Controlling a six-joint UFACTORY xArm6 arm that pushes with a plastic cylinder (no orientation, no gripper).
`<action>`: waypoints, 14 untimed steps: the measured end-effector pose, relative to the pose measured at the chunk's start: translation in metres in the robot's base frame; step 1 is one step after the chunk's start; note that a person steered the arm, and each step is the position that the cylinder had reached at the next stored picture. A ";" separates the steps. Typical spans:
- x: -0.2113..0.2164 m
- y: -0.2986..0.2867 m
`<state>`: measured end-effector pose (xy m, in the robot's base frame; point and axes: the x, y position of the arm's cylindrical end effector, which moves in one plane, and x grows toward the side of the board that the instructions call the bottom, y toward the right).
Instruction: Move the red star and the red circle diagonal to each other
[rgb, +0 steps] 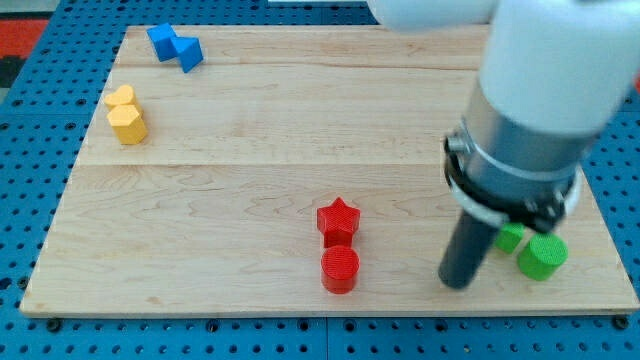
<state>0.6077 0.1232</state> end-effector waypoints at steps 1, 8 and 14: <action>0.011 -0.002; -0.150 -0.095; -0.244 -0.011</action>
<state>0.3633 0.1118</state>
